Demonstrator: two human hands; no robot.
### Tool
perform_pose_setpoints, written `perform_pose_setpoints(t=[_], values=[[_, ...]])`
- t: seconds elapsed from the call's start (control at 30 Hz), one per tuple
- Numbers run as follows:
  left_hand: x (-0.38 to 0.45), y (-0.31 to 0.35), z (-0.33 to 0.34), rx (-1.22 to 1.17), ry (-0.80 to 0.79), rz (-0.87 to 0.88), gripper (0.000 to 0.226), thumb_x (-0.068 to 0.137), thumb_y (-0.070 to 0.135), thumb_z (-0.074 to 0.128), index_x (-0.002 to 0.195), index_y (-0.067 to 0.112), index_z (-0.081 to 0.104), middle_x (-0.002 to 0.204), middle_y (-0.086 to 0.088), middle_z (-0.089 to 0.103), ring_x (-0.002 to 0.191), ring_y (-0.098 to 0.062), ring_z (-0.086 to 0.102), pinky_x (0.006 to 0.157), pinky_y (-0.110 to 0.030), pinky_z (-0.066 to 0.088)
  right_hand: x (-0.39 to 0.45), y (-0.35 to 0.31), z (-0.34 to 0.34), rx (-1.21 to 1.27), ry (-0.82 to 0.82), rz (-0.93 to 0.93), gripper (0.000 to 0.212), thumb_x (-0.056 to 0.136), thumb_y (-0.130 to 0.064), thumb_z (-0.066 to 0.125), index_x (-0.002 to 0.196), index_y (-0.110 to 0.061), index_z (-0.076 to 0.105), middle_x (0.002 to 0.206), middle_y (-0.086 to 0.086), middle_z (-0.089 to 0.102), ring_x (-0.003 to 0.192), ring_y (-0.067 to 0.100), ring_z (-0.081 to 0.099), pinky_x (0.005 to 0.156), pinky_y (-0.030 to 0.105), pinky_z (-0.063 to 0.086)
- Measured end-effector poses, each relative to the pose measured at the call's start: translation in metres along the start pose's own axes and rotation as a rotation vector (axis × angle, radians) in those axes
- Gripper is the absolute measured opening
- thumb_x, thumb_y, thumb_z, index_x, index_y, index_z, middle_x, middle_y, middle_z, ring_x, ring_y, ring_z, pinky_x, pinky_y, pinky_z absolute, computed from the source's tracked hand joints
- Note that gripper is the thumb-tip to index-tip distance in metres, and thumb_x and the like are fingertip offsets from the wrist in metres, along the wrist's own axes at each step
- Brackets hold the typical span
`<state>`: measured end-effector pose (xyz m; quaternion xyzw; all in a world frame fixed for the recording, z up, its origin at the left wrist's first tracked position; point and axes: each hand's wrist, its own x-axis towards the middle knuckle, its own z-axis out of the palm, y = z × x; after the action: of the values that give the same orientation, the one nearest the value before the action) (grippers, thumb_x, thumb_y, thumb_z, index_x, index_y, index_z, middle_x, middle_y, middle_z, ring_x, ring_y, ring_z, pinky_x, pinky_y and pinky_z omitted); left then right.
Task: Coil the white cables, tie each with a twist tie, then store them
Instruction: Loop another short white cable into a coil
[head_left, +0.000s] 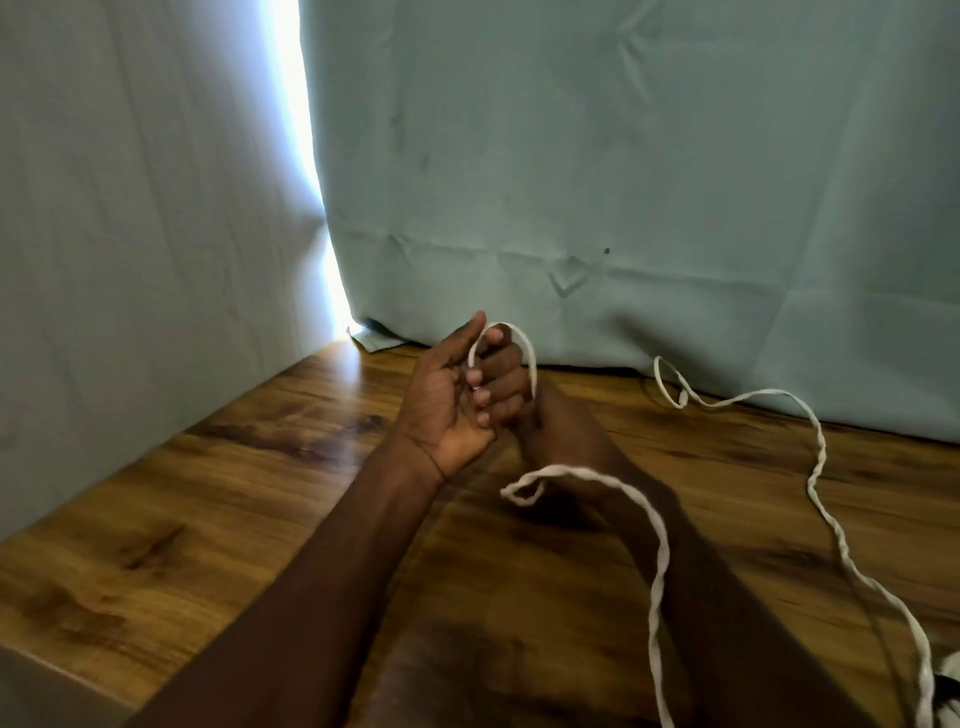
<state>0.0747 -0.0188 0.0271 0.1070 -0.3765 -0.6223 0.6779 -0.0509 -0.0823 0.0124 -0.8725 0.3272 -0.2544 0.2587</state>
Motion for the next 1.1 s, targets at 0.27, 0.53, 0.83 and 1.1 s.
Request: perform_pose_setpoints(t=[0.27, 0.53, 0.83, 1.1], values=[[0.035, -0.005, -0.02, 0.529, 0.338, 0.14, 0.05, 0.111, 0.041, 0.034, 0.125, 0.005, 0.065, 0.129, -0.015, 0.071, 0.124, -0.028, 0.066, 0.11, -0.047, 0.047, -0.015, -0.014, -0.002, 0.331, -0.565, 0.23, 0.024, 0.097, -0.031, 0.072, 0.101, -0.007, 0.07, 0.076, 0.005, 0.069, 0.049, 0.01, 0.063, 0.043, 0.021, 0.046], [0.021, 0.007, -0.036, 1.075, 0.357, -0.008, 0.051, 0.112, 0.03, 0.039, 0.108, -0.012, 0.069, 0.096, -0.026, 0.076, 0.081, -0.032, 0.075, 0.07, -0.036, 0.061, -0.016, 0.003, -0.05, 0.566, -0.661, 0.143, 0.031, 0.096, -0.017, 0.07, 0.125, -0.006, 0.071, 0.07, 0.003, 0.067, 0.055, 0.013, 0.062, 0.048, 0.021, 0.049], [0.014, 0.012, -0.03, 1.169, 0.23, -0.154, 0.045, 0.084, 0.039, 0.05, 0.069, 0.0, 0.068, 0.049, -0.013, 0.049, 0.035, -0.017, 0.036, 0.036, -0.019, 0.024, -0.014, 0.029, -0.049, 1.224, -0.421, 0.122, 0.044, 0.09, -0.034, 0.062, 0.12, -0.005, 0.074, 0.065, -0.004, 0.052, 0.05, 0.005, 0.046, 0.043, 0.017, 0.04], [0.014, 0.017, -0.029, 0.534, -0.056, -0.448, 0.043, 0.102, 0.029, 0.041, 0.083, 0.001, 0.067, 0.063, -0.006, 0.041, 0.051, -0.01, 0.04, 0.041, -0.021, 0.031, 0.005, 0.026, -0.032, 1.045, 0.257, 0.195, 0.024, 0.098, -0.029, 0.067, 0.091, -0.007, 0.071, 0.058, -0.001, 0.05, 0.039, 0.005, 0.033, 0.034, 0.016, 0.025]])
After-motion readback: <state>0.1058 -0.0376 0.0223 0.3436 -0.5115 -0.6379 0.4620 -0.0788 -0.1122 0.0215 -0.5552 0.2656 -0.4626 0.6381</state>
